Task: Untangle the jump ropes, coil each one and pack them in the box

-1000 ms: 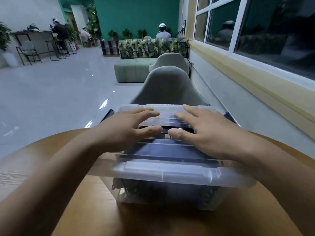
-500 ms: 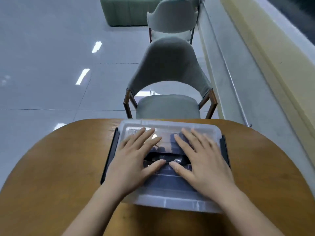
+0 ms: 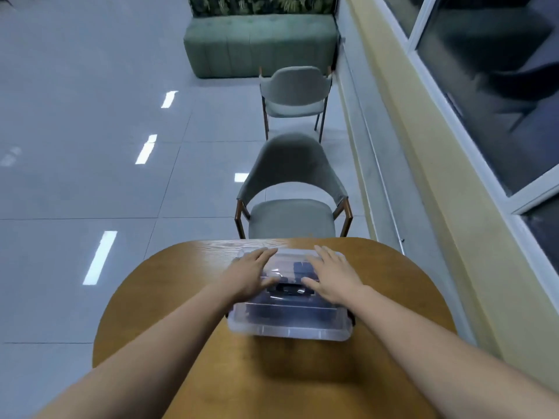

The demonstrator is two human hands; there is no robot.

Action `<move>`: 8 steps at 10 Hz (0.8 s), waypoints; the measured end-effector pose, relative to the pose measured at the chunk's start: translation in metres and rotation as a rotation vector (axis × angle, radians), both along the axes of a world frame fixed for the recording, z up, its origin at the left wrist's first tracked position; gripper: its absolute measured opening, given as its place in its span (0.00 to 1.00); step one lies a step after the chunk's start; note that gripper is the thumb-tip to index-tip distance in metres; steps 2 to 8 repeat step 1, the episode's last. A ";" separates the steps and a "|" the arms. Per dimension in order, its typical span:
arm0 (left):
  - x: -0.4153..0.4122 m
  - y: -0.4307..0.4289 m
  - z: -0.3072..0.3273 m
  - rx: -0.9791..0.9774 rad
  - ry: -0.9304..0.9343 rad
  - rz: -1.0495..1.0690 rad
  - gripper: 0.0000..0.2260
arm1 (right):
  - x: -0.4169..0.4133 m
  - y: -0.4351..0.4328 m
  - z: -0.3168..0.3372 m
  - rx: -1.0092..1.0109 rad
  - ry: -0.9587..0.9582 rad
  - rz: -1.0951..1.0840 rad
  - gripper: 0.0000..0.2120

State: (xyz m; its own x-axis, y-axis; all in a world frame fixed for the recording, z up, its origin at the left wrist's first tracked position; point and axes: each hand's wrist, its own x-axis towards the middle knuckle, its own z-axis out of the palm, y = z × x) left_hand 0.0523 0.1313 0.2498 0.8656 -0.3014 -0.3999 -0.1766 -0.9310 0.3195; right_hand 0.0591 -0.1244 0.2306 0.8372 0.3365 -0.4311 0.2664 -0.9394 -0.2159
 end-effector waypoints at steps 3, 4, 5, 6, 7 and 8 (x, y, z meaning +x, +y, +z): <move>0.006 -0.004 0.065 -0.002 -0.035 -0.030 0.35 | 0.015 -0.002 0.068 -0.015 -0.076 0.088 0.35; 0.006 -0.004 0.065 -0.002 -0.035 -0.030 0.35 | 0.015 -0.002 0.068 -0.015 -0.076 0.088 0.35; 0.006 -0.004 0.065 -0.002 -0.035 -0.030 0.35 | 0.015 -0.002 0.068 -0.015 -0.076 0.088 0.35; 0.006 -0.004 0.065 -0.002 -0.035 -0.030 0.35 | 0.015 -0.002 0.068 -0.015 -0.076 0.088 0.35; 0.006 -0.004 0.065 -0.002 -0.035 -0.030 0.35 | 0.015 -0.002 0.068 -0.015 -0.076 0.088 0.35; 0.006 -0.004 0.065 -0.002 -0.035 -0.030 0.35 | 0.015 -0.002 0.068 -0.015 -0.076 0.088 0.35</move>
